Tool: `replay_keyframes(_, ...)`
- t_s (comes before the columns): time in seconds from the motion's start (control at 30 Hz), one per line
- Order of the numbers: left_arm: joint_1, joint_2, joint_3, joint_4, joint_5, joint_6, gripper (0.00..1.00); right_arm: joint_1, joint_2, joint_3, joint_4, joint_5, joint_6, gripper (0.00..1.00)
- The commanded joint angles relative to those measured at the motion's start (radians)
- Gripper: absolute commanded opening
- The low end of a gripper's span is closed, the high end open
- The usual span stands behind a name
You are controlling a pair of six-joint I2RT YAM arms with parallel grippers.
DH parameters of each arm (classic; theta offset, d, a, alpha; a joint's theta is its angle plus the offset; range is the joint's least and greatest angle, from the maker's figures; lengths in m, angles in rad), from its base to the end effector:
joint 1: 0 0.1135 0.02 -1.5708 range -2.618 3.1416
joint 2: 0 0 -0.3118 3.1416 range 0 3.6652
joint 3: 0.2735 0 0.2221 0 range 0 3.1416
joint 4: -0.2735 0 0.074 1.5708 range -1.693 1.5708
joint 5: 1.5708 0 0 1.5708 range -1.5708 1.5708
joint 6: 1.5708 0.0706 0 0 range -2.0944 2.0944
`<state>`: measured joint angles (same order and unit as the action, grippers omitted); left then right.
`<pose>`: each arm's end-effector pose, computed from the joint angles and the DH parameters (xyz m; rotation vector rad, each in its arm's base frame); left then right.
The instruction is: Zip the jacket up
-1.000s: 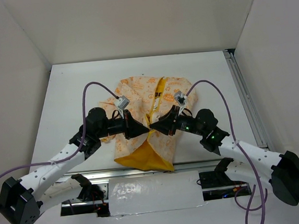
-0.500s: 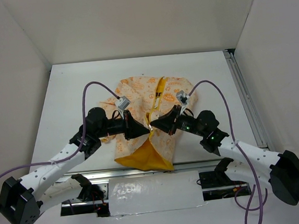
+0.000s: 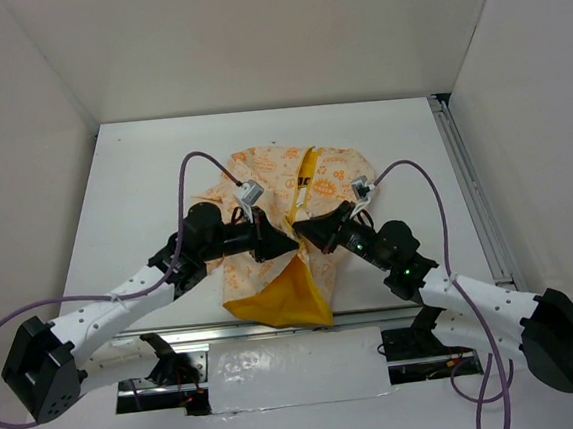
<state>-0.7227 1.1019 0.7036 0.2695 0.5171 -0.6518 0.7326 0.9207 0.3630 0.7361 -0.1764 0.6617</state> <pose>0.1522 -0.1808 0.3466 0.4985 1.8453 -1.4187 0.1298 0.1334 0.3249 -0.2135 1.5057 1.2642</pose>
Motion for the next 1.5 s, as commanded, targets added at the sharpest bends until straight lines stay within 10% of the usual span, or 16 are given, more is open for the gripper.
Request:
replay_keyframes(0.0,-0.076,0.045,-0.001,-0.144,0.063,-0.045,0.00,0.022,-0.028,0.051,0.141,0.314,-0.010,0.00)
replay_keyframes(0.47,-0.100,0.012,0.037,-0.252,-0.135,-0.020,0.00,0.033,-0.071,0.188,-0.265,0.249,-0.074,0.00)
replay_keyframes(0.67,-0.018,0.032,0.082,-0.266,-0.101,-0.009,0.00,0.042,-0.094,0.212,-0.553,0.184,-0.079,0.47)
replay_keyframes(0.87,0.054,0.044,0.086,-0.329,-0.009,-0.019,0.00,0.065,-0.103,0.298,-0.832,0.181,-0.207,0.74)
replay_keyframes(1.2,0.111,0.052,0.154,-0.447,0.020,-0.035,0.00,0.309,0.007,0.458,-1.044,0.328,-0.457,0.58)
replay_keyframes(1.47,0.126,0.075,0.192,-0.493,0.052,-0.052,0.00,0.412,0.196,0.541,-1.021,0.538,-0.639,0.63)
